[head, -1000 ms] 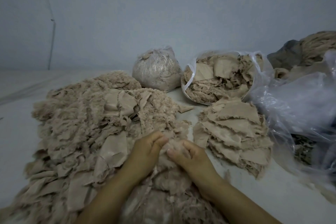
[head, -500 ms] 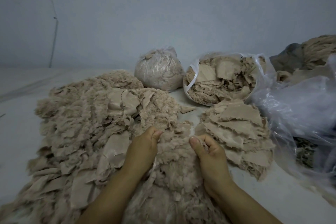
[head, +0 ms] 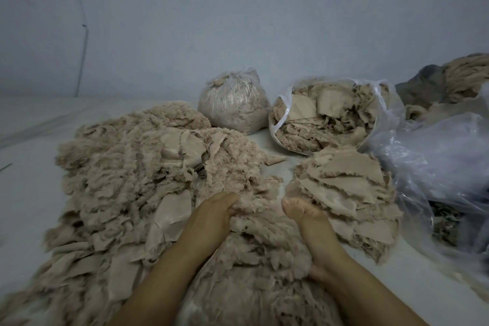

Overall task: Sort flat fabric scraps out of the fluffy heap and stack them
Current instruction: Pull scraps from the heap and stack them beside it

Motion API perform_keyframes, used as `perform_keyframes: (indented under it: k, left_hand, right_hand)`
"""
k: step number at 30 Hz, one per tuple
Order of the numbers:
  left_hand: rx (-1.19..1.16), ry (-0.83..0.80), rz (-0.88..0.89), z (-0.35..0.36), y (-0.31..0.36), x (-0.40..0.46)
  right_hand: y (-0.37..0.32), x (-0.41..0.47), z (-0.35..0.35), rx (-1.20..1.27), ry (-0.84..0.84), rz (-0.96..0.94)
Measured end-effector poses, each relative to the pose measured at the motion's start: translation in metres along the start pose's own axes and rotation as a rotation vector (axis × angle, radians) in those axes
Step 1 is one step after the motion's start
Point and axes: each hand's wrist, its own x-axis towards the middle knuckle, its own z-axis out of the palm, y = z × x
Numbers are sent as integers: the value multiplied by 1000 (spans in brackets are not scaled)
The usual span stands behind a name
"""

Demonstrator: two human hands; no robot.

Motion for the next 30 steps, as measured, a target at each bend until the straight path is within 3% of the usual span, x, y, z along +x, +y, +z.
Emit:
perform_keyframes:
  k: [5,7,10,14,15,17,19,20,21,24,27,29,30]
  left_hand:
    - [31,61,-70,0,-12,0]
    - [5,127,-153,-5,-18,-1]
    - [-165,107,-121,-12,-12,-5]
    - [-682,88,103,-20,24,-8]
    - [-817,34,73,-21,30,-7]
    - [-1034,-228,-201,-20,42,-7]
    - [-1114,-570,-463,-12,51,-12]
    - [-1159,-653,-511,-6,53,-14]
    - [-1242,-643,-524,-2,55,-15]
    - [-1475,-376,-561,3,56,-12]
    - [-1403,-183,-633,1,50,-6]
    - [-1363,-135,-658,-2,47,-5]
    - [-1358,-132,-642,-3,46,-5]
  right_hand:
    - [-22,0,-10,56,-172,225]
    - [-31,1,-19,117,-163,239]
    - [-26,7,-29,10,-43,119]
    - [-16,7,-18,-241,257,-248]
    - [-16,5,-14,-254,308,-340]
    - [-14,-1,-7,-269,338,-474]
    - [-8,-6,-2,-362,281,-575]
    - [-3,-8,1,-423,213,-603]
    - [1,-11,4,-471,111,-610]
    - [9,-15,9,-446,-112,-578]
    - [0,-12,5,-213,61,-583]
    - [-8,-6,-3,-285,208,-588]
    - [-9,-4,-7,-327,195,-517]
